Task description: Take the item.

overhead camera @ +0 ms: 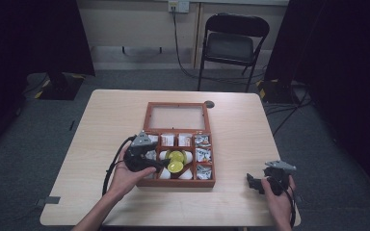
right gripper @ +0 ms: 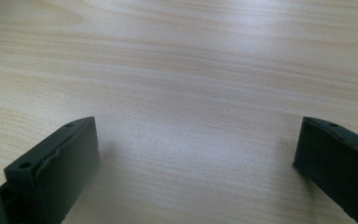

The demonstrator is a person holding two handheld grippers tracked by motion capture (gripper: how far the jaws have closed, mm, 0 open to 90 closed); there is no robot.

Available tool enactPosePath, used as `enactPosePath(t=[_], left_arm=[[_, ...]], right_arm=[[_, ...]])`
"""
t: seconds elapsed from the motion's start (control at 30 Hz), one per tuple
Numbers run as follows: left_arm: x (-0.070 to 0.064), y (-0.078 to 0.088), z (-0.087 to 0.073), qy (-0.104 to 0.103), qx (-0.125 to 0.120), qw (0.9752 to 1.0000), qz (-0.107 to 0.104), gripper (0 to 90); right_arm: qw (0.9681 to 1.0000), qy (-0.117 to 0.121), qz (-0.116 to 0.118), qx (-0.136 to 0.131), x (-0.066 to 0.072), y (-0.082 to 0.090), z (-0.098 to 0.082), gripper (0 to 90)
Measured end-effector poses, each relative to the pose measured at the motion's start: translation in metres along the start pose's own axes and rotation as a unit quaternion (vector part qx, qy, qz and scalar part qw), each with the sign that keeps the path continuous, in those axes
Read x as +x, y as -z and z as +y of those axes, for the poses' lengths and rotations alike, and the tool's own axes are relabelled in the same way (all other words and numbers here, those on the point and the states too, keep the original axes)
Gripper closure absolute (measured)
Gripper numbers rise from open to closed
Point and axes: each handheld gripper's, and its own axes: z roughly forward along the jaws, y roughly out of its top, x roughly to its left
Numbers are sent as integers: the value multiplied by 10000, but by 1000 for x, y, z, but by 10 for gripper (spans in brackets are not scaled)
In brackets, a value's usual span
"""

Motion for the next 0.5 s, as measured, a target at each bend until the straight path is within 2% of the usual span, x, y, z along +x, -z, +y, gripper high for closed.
enactPosePath(t=[0.1, 0.27, 0.33, 0.5], left_arm=[[-2, -7, 2, 48, 30, 9999, -153, 188], [-11, -21, 3, -91, 249, 9991, -345, 184], [-13, -25, 2, -176, 388, 9986, -310, 197], [-12, -30, -1, -141, 487, 9980, -366, 241]], right_arm=[[10000, -3, 1, 1, 0, 0, 0, 0], [10000, 1, 0, -1, 0, 0, 0, 0], [10000, -2, 1, 1, 0, 0, 0, 0], [10000, -2, 0, 1, 0, 0, 0, 0]])
